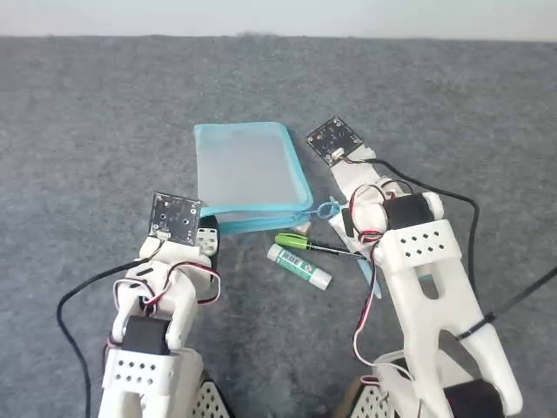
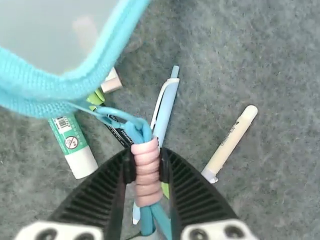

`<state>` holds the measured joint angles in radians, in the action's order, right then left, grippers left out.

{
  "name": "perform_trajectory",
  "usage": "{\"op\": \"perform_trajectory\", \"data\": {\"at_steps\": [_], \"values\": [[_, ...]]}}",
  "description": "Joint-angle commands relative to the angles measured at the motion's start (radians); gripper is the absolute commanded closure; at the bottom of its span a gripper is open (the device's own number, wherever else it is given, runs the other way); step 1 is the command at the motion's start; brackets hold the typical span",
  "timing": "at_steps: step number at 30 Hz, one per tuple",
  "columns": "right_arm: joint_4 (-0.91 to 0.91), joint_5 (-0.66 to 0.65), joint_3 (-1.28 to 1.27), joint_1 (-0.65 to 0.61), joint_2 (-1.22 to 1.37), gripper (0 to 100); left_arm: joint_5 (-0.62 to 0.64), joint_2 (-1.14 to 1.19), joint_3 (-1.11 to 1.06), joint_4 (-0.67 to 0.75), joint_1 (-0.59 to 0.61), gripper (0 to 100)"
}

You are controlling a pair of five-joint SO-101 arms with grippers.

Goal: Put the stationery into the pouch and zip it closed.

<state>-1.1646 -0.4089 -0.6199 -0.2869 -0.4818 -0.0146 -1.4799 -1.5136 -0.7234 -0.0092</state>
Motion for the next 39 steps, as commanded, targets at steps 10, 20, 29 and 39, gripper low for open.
{"op": "perform_trajectory", "data": {"at_steps": [10, 20, 29, 39], "values": [[-0.153, -0.005, 0.058, 0.039, -0.018, 65.2, 0.012, 0.011, 0.045, 0.028, 0.028, 99], [-0.237, -0.002, 0.098, 0.194, 0.044, 65.3, 0.012, 0.011, 0.044, 0.023, 0.028, 99], [-0.162, -0.006, 0.074, 0.311, 0.286, 78.7, 0.009, 0.005, 0.028, 0.026, 0.028, 99], [-0.062, -0.008, 0.057, 0.317, 0.466, 79.4, 0.006, 0.005, 0.025, 0.026, 0.028, 99]]}}
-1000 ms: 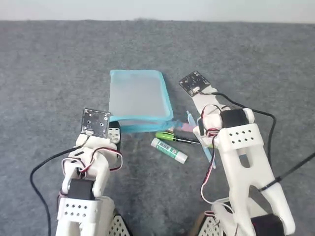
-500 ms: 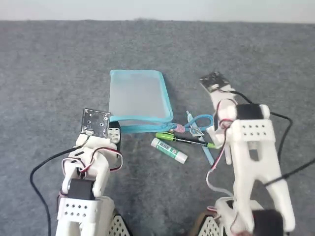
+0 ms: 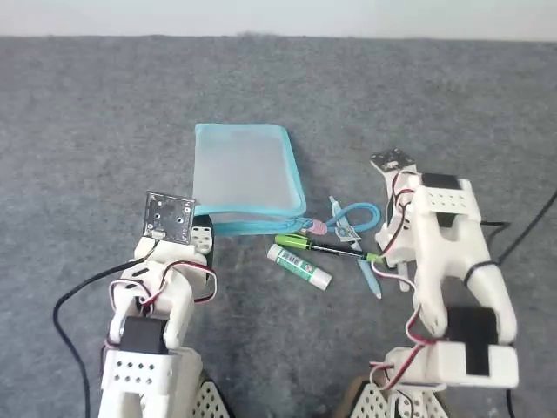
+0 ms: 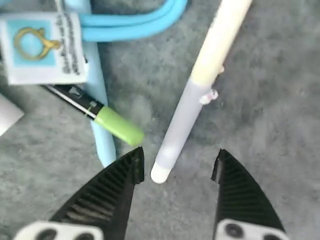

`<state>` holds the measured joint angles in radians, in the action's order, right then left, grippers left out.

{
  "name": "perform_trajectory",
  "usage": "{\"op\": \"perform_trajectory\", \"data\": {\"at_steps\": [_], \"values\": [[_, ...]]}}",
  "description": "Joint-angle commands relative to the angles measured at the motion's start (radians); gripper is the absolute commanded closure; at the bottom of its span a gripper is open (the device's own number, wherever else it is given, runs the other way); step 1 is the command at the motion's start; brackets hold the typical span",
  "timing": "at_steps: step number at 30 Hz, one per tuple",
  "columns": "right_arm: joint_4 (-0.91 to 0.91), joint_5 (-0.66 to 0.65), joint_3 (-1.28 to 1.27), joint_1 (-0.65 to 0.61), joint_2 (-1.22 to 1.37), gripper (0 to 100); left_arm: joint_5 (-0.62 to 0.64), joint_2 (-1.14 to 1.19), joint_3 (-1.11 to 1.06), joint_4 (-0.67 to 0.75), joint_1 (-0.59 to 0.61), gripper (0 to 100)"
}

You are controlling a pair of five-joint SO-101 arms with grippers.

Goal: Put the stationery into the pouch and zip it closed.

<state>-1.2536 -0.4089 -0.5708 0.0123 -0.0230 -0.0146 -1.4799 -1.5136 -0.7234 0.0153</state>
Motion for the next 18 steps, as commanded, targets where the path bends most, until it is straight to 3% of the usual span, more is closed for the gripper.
{"op": "perform_trajectory", "data": {"at_steps": [1, 5, 10, 18], "values": [[0.035, -0.008, 0.008, 0.018, 0.019, 79.4, 0.006, 0.005, 0.025, 0.026, 0.003, 99], [0.03, -0.008, 0.008, 0.018, 0.071, 81.6, 0.006, 0.005, 0.024, 0.026, 0.003, 99], [0.021, -0.003, 0.008, 0.021, 0.11, 99.8, 0.006, 0.005, 0.024, 0.026, 0.003, 99], [-0.058, 0.0, 0.006, 0.019, -0.07, 99.2, 0.012, 0.005, 0.022, 0.028, -0.006, 99]]}}
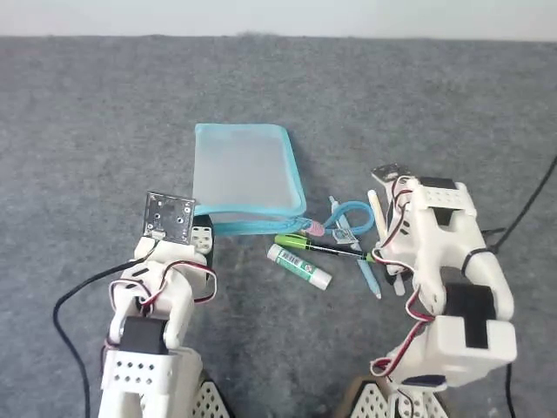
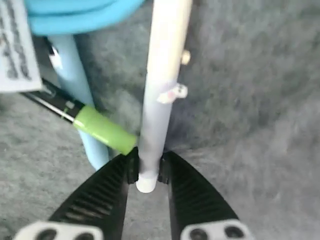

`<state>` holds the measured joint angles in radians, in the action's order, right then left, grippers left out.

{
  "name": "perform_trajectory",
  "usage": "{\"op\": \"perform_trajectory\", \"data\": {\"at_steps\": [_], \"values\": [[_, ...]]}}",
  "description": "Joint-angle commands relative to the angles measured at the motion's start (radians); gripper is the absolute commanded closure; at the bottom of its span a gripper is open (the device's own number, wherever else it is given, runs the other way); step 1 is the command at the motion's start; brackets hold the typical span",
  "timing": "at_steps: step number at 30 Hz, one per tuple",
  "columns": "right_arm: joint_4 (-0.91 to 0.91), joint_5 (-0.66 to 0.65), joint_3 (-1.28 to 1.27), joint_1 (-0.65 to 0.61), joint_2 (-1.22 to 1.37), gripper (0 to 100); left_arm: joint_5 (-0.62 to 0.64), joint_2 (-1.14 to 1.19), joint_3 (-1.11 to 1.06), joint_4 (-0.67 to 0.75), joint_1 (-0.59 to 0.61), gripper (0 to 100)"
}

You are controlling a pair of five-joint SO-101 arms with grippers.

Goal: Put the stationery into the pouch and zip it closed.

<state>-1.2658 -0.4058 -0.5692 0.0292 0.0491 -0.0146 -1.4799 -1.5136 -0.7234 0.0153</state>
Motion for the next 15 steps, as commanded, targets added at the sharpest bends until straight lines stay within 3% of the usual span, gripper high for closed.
{"op": "perform_trajectory", "data": {"at_steps": [1, 6, 15], "values": [[-0.062, -0.003, 0.005, 0.002, -0.194, 99.2, 0.012, 0.006, 0.018, 0.028, -0.006, 99], [-0.174, -0.011, 0.005, -0.005, -0.498, 99.2, 0.012, 0.009, -0.024, 0.11, -0.006, 99], [-0.372, -0.005, 0.005, -0.088, -0.983, 99.2, 0.012, 0.009, -0.025, 0.11, -0.006, 99]]}}
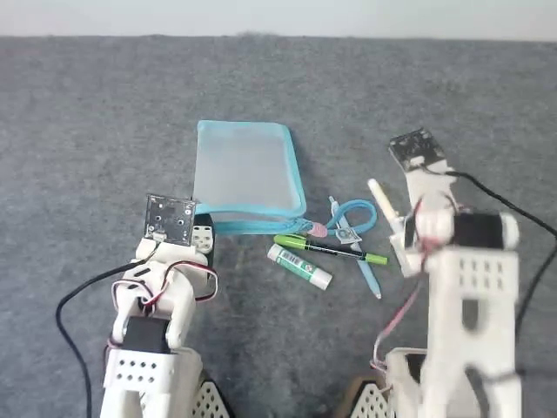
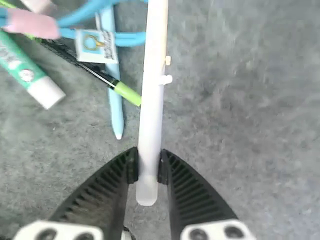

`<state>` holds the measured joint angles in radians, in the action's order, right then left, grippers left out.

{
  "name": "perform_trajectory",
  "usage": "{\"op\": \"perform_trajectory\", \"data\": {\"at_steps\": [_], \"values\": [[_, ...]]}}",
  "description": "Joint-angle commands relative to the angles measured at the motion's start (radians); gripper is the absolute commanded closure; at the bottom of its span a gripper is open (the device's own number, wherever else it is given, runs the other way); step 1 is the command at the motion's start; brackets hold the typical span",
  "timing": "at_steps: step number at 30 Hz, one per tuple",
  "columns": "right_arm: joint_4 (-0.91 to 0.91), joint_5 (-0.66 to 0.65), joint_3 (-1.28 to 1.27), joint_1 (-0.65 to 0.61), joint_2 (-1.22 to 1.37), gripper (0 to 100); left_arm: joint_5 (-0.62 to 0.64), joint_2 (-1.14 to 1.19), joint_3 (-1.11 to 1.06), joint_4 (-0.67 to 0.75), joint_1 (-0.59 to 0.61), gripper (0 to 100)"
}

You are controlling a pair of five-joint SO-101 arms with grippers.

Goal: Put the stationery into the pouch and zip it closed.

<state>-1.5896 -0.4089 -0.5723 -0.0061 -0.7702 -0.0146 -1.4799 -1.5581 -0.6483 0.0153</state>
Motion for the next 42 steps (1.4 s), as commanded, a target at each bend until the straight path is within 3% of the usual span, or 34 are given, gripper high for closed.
{"op": "perform_trajectory", "data": {"at_steps": [1, 5, 12, 14, 23, 33, 42], "values": [[-0.065, 0.0, 0.009, -0.079, -0.203, 99.2, 0.012, 0.009, 0.019, 0.035, -0.006, 99], [-0.105, 0.02, 0.009, -0.211, -0.367, 99.2, 0.012, 0.009, 0.018, 0.034, -0.006, 99], [-0.174, -0.014, 0.009, -0.613, -0.599, 99.2, 0.012, 0.009, 0.018, 0.034, -0.005, 99], [-0.189, -0.015, 0.008, -0.671, -0.598, 99.2, 0.012, 0.009, 0.018, 0.034, -0.005, 99], [-0.171, -0.017, 0.009, -0.671, -0.414, 99.2, 0.012, 0.009, 0.018, 0.032, -0.003, 99], [-0.148, -0.014, 0.009, -0.667, -0.392, 99.2, 0.012, 0.006, 0.018, 0.032, -0.006, 99], [-0.041, 0.018, 0.015, -0.576, -0.265, 99.2, 0.012, 0.006, 0.018, 0.032, -0.006, 99]]}}
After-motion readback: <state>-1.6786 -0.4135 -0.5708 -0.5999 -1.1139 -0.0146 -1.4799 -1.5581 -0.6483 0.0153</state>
